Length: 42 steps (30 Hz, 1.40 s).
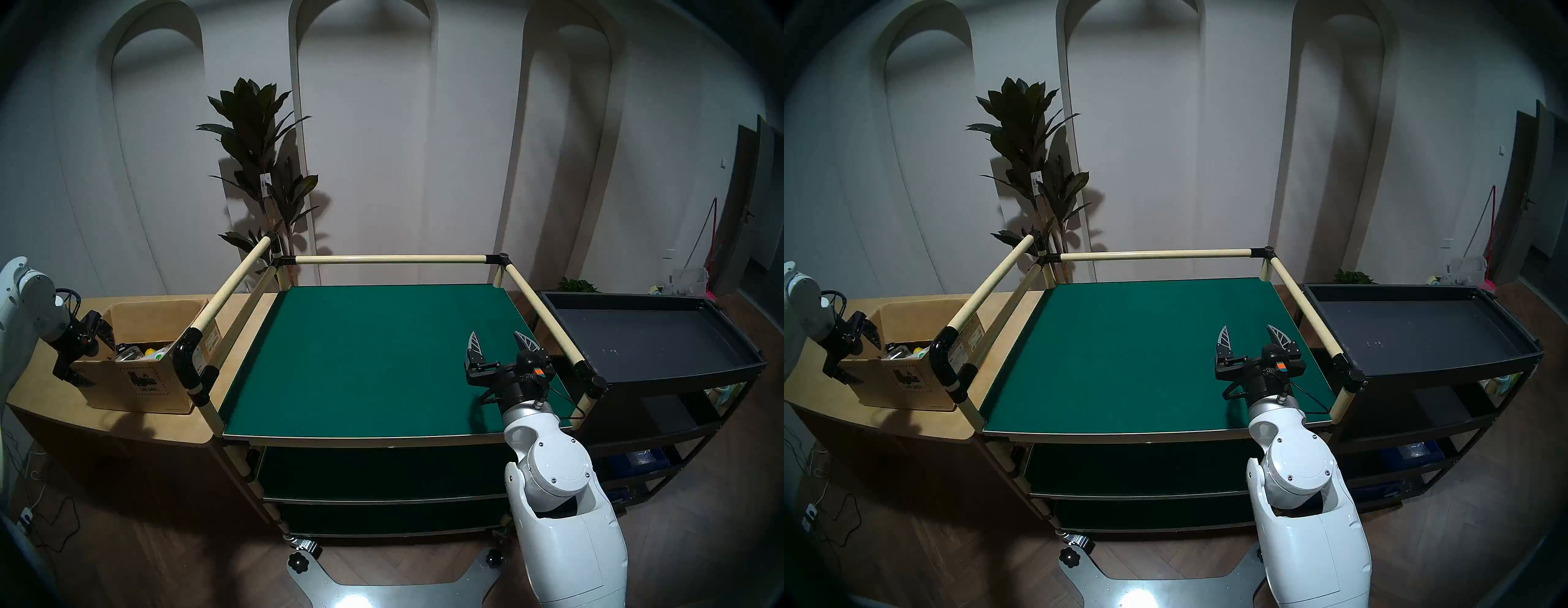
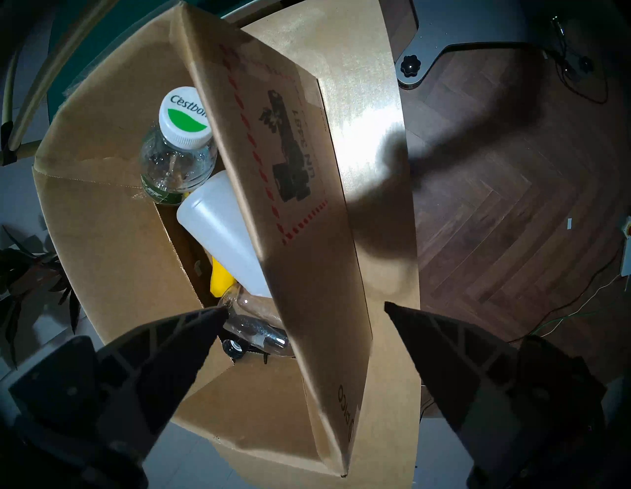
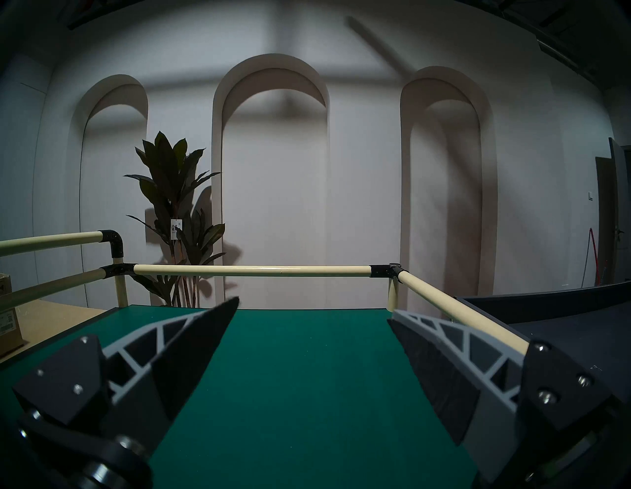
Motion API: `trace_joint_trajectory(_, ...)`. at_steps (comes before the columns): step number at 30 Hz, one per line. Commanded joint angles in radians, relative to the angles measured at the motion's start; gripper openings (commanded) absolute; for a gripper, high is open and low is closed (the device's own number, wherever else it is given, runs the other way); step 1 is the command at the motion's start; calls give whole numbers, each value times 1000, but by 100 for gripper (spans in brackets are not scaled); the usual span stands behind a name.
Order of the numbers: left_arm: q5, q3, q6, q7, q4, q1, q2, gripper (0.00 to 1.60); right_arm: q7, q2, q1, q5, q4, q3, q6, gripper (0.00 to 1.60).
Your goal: Put the storage box onto the shelf
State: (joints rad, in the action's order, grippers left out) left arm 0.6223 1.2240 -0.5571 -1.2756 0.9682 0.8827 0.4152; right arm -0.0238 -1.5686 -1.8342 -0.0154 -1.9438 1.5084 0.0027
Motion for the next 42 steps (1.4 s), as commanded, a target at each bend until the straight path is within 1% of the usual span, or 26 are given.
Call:
trace_joint_trajectory(1,28,-10,12,-15,-48,-76,44,160,-1,-1,8,0,-19,1,-6,160)
trace_joint_trajectory(18,77,-51,44,-44,-203,-176,125,160,-1,-1,10,0,-18,1,-6,160)
trace_joint_trajectory(32,105,-62,81,-75,-331,-257,202,160,-1,-1,11,0,-19,1,-7,160)
trace_joint_trajectory(42,123,-68,92,-95,-422,-298,245,160,-1,-1,11,0,-21,1,-7,160)
